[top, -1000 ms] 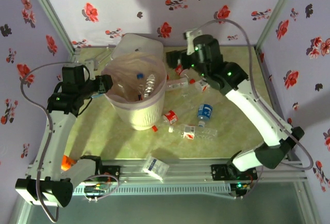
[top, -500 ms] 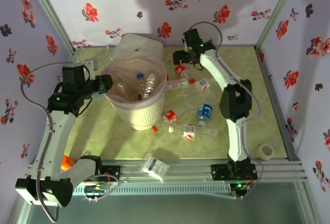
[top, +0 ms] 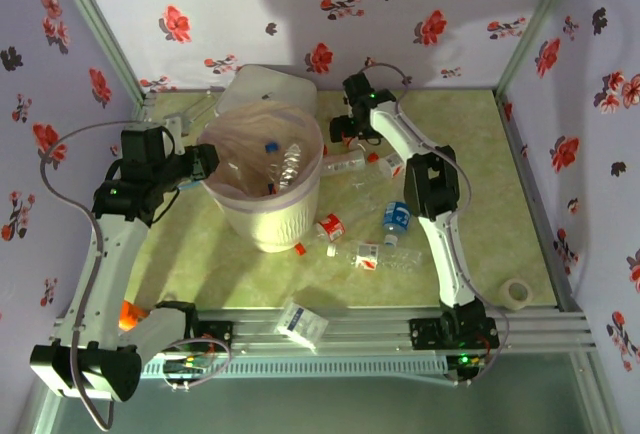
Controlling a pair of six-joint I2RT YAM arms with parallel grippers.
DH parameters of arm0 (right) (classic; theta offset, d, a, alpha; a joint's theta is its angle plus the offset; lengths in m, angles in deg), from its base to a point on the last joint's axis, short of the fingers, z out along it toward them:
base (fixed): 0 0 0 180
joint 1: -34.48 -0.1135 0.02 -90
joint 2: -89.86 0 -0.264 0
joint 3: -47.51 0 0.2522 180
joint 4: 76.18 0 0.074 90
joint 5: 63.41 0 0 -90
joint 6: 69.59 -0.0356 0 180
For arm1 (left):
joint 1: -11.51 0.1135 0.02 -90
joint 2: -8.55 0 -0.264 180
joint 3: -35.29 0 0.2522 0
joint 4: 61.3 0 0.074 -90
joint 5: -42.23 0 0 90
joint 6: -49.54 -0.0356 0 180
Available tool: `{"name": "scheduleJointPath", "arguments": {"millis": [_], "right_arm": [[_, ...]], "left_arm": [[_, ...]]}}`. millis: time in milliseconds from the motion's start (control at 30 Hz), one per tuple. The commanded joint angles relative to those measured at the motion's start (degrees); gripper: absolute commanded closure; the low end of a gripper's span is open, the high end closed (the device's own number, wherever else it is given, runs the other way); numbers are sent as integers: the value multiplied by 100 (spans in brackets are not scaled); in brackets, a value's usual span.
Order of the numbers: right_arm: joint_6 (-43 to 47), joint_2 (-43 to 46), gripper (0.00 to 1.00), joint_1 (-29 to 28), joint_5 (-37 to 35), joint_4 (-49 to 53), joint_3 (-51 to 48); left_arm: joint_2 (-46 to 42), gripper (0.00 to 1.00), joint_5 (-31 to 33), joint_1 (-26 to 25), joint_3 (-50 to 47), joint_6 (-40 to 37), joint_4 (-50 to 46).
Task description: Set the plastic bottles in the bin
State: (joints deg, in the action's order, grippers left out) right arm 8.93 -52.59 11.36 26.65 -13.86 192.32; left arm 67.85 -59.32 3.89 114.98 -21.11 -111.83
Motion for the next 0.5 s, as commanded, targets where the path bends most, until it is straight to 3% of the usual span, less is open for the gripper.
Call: {"name": "scheduleJointPath", "arguments": {"millis": [0, 467], "right_arm": [[-147, -131, 11, 69, 187, 68, 100], [-70, 153, 37, 337, 316, 53, 56]], "left_arm": [[-7, 57, 83, -26, -71, 82, 82], [-48, 57, 84, -28, -19, 191, 81]]}}
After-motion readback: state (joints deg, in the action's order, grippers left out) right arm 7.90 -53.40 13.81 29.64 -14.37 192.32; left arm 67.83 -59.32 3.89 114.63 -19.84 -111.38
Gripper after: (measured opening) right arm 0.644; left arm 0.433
